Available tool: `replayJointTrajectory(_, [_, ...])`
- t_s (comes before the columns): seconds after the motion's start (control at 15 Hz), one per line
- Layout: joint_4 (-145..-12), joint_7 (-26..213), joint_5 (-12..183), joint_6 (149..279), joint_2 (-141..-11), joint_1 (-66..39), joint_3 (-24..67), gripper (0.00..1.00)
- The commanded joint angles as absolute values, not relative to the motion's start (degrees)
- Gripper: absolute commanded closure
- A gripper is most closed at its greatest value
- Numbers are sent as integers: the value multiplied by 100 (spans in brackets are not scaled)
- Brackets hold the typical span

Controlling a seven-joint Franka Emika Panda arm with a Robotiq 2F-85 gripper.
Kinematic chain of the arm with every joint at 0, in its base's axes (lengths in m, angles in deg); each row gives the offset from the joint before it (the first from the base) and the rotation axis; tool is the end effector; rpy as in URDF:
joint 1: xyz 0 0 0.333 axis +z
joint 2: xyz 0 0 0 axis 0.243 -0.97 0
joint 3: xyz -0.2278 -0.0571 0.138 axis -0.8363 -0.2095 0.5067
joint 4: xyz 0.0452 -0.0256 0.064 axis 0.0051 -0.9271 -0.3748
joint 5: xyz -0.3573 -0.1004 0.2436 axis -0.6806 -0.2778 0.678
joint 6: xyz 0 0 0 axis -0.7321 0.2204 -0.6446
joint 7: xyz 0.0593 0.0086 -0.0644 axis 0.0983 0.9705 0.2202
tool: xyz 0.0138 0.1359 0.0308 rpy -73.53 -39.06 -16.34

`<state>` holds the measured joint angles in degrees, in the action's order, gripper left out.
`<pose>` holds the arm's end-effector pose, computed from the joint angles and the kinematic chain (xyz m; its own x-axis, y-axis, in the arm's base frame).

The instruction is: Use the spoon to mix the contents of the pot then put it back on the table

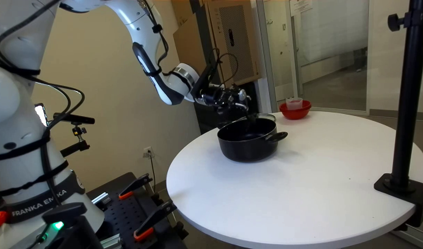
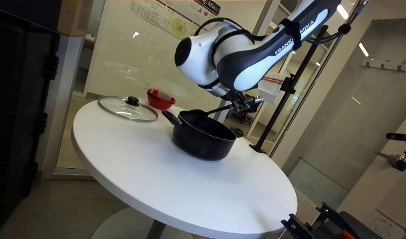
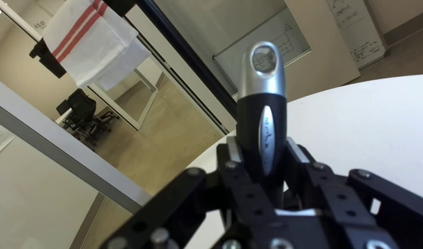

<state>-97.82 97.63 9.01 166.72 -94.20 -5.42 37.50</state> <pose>0.5659 0.0664 0.1004 0.6336 0.2254 -0.7401 0.7623 -0.0184 0.6470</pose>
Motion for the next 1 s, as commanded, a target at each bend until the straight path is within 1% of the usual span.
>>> replayJointTrajectory(0.0, [-9337, 9596, 1076, 16522, -9546, -534, 3504, 92])
replayJointTrajectory(0.47, [-9116, 9459, 1037, 16210, -9622, -613, 3178, 92])
replayJointTrajectory(0.93, [-9334, 9452, 890, 16012, -9711, -616, 3058, 92])
